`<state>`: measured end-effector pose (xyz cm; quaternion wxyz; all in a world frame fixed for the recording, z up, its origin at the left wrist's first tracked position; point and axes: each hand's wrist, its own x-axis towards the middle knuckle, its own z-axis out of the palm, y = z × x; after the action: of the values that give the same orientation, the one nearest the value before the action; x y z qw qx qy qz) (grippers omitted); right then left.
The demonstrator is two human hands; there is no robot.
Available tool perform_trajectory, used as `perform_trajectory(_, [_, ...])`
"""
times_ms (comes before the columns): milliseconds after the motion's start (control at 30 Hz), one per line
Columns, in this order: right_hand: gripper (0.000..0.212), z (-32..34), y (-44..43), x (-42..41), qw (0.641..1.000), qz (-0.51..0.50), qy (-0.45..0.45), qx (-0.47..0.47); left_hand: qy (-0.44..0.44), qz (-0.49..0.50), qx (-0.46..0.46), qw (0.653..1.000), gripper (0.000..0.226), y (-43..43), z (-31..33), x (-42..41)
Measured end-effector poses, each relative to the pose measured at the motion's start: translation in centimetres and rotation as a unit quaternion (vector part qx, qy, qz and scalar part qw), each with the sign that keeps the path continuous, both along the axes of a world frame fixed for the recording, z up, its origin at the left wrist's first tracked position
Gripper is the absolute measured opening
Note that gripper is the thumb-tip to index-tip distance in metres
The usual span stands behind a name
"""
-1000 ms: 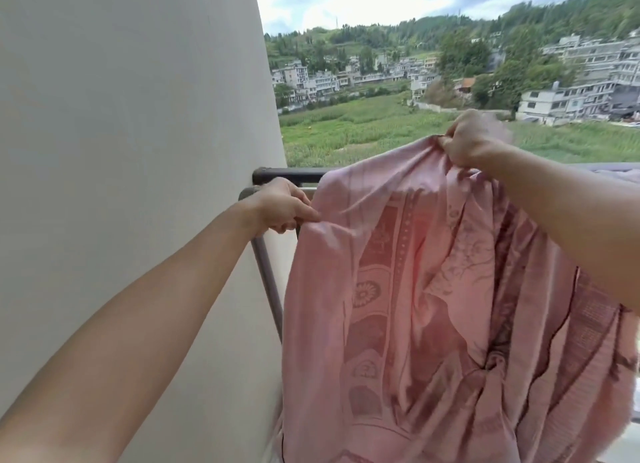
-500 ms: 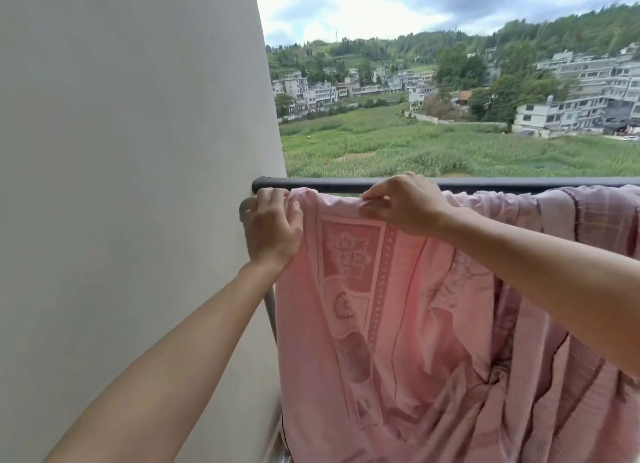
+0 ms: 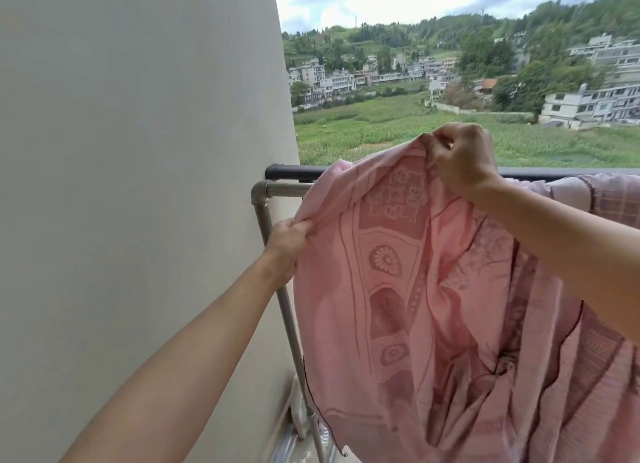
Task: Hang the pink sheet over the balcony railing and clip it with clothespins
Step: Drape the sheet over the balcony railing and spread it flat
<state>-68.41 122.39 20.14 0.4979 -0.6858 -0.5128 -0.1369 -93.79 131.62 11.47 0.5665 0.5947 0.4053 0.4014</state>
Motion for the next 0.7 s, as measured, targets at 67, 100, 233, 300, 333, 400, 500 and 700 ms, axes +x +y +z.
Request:
perform_trajectory(67, [0.028, 0.2, -0.1, 0.2, 1.000, -0.007, 0.016, 0.005, 0.001, -0.083, -0.052, 0.995, 0.029, -0.7, 2.0, -0.6])
perform_trajectory(100, [0.028, 0.2, -0.2, 0.4, 1.000, -0.010, 0.019, 0.005, 0.019, -0.121, -0.063, 0.990, 0.034, -0.9, 2.7, -0.9])
perform_trajectory(233, [0.027, 0.1, -0.9, 1.2, 1.000, -0.014, 0.019, 0.001, 0.009, -0.231, -0.061, 0.971, 0.026, -2.1, 5.7, -1.4])
perform_trajectory(300, [0.026, 0.1, -1.2, 1.4, 1.000, -0.012, 0.023, 0.000, -0.073, -0.182, -0.064, 0.978, 0.012, -1.1, 7.2, -2.0])
perform_trajectory(333, [0.026, 0.1, -1.3, 1.5, 1.000, -0.015, 0.022, -0.001, -0.113, -0.126, -0.062, 0.984, 0.004, -0.1, 7.7, -2.4])
perform_trajectory(400, [0.026, 0.2, -1.6, 1.6, 0.999, -0.021, 0.025, 0.005, -0.136, -0.003, -0.041, 0.990, 0.012, 1.6, 8.5, -3.2])
perform_trajectory(500, [0.028, 0.3, -2.0, 1.9, 0.999, -0.024, 0.033, 0.005, -0.109, 0.078, 0.001, 0.991, 0.016, 2.6, 9.4, -3.3])
perform_trajectory(700, [0.021, 2.0, -2.2, 2.8, 0.983, -0.159, -0.078, -0.046, 0.122, 0.202, 0.237, 0.942, 0.020, 4.9, 11.2, -1.8])
